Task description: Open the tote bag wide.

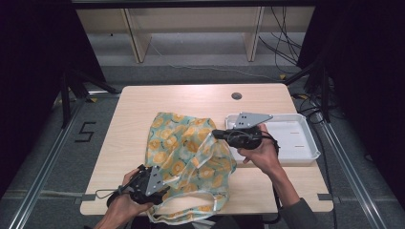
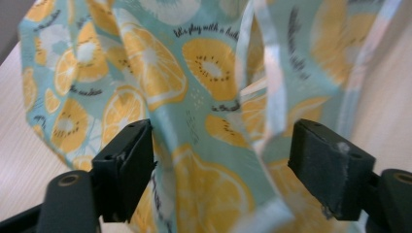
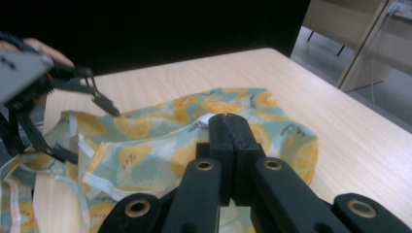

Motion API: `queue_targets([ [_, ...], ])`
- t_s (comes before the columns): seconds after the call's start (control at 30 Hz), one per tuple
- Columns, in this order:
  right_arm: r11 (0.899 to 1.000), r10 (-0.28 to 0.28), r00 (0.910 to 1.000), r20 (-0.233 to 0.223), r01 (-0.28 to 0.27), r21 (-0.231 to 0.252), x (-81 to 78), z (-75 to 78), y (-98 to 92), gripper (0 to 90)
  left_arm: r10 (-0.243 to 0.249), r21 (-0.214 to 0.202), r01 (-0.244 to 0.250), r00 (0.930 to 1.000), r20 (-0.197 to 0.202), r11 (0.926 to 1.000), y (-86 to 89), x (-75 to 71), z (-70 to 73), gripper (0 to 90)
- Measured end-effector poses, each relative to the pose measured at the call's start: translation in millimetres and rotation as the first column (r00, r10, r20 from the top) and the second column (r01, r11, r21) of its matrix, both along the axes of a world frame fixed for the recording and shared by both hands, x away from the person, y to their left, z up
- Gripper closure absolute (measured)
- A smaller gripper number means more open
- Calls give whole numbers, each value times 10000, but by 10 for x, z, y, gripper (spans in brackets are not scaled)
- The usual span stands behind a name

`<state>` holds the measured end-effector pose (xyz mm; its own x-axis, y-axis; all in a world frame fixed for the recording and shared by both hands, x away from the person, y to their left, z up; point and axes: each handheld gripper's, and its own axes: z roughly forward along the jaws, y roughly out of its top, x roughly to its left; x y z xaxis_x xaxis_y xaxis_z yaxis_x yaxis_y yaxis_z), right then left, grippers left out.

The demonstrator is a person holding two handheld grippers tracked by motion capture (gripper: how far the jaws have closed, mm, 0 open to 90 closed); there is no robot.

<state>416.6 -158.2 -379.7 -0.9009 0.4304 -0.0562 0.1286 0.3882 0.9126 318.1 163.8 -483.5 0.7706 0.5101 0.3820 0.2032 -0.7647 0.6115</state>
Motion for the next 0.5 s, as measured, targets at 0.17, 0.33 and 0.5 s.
queue_targets([
  [0.17, 9995, -254, 9997, -25, 254, 204, 74, 17, 22, 900, -682, 182, 682, 9977, 24, 9975, -48, 213, 23, 705],
  [0.33, 9977, -680, 9976, 94, 679, 76, 199, 2, 16, 900, -736, -1190, 716, 9972, -120, 9903, 28, 433, 376, 884],
  [0.5, 9924, -1199, 9928, -19, 1199, 262, 345, -32, -39, 900, -140, -2411, 117, 9999, -79, 9704, 174, 727, 668, 888],
])
